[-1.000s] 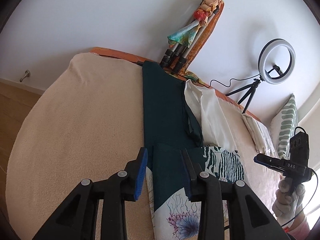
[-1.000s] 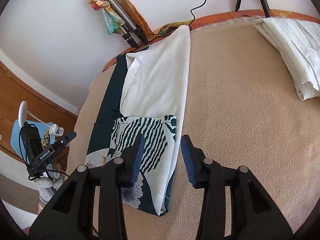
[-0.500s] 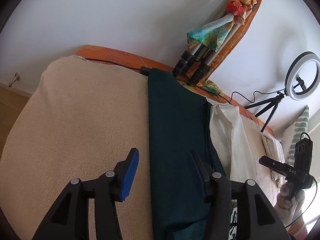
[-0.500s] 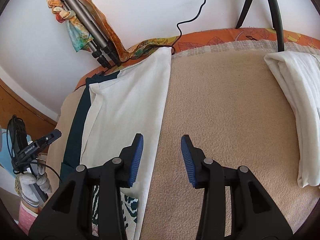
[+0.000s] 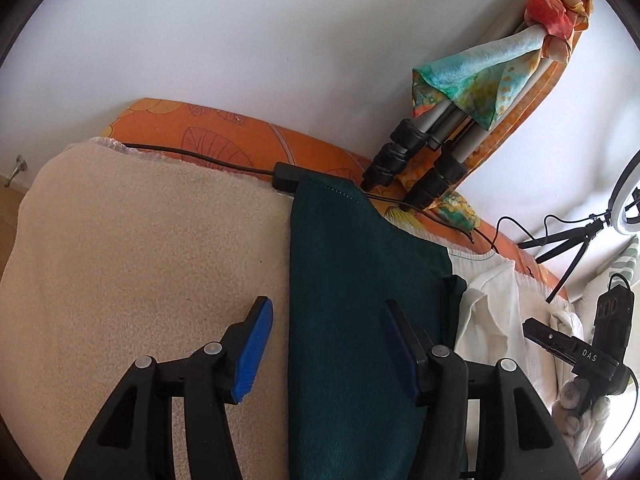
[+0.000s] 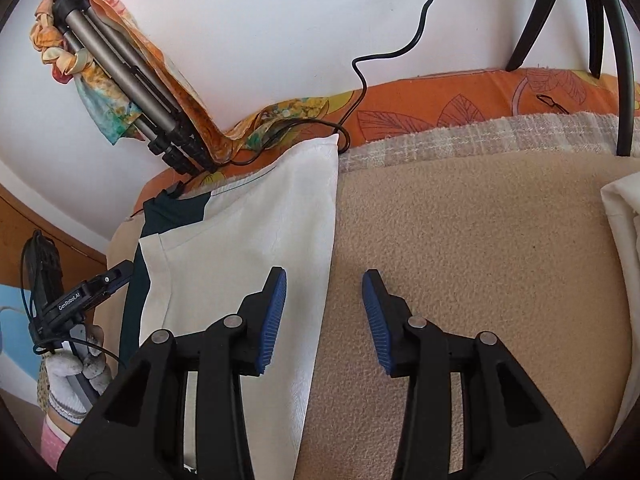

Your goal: Fold small clothes

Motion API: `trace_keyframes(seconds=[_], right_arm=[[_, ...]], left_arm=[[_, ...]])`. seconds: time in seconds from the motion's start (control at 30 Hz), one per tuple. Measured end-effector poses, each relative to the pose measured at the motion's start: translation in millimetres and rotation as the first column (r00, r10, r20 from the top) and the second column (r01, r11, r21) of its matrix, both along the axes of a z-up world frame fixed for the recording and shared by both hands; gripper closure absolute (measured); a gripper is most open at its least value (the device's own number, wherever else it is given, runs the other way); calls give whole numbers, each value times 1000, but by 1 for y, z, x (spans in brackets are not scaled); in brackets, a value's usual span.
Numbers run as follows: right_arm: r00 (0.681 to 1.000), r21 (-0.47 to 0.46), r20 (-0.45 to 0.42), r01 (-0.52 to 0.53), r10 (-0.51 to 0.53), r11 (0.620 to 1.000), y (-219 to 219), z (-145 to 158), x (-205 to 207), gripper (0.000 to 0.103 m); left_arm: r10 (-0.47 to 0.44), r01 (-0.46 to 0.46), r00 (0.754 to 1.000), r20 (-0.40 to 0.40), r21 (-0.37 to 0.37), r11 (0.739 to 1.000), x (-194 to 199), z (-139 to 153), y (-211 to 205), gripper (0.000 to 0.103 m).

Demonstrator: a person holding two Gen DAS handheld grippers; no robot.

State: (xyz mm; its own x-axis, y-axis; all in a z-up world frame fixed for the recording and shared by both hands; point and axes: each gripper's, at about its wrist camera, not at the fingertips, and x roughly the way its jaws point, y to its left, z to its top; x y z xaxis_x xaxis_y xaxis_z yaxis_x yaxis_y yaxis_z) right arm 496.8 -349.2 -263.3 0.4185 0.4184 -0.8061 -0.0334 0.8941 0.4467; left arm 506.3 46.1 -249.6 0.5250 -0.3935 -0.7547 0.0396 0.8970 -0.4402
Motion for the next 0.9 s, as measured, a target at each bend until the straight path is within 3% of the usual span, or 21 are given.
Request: trace_keyframes(seconds=[0.2,0.47,0.6,0.67,0.77,0.8,0.83,0.87,0.9], right_arm=[[1000,-2,-5,1,-1,1000,9,-6,25,61],[999,-26,-5,-41,41,999,17,-7,48,57],[999,-17,3,-36,36,999,17,-8,60,57],[1000,-7,5,-26,26,1000,18,-9,65,57],[999,-12,9,-46,46,999,23,-9,69,57],[999,-14,12,-51,51,999,26,-9,70,57],[998,-13,12,-54,54,998,27,-9,71,62],[998,-1,8,-60,60,998,27,-9,71,70],[998,10,-1,-64,64,998,27,-10,72,90]], left_arm=[[6,-6,1000,-4,16,1000,25,-4,-5,45],[-60,56,996,62,70,996,42,-4,-18,29],[-43,43,998,50,13,999,53,-3,-12,30],[-34,33,999,43,4,999,58,-3,-8,35],[-45,43,999,30,44,998,65,0,-9,57],[-59,57,998,21,54,997,67,1,-9,76],[-75,74,997,6,54,996,70,0,-9,91],[-84,84,996,-1,50,995,71,0,-8,94],[-90,90,996,4,45,995,70,2,-8,99]])
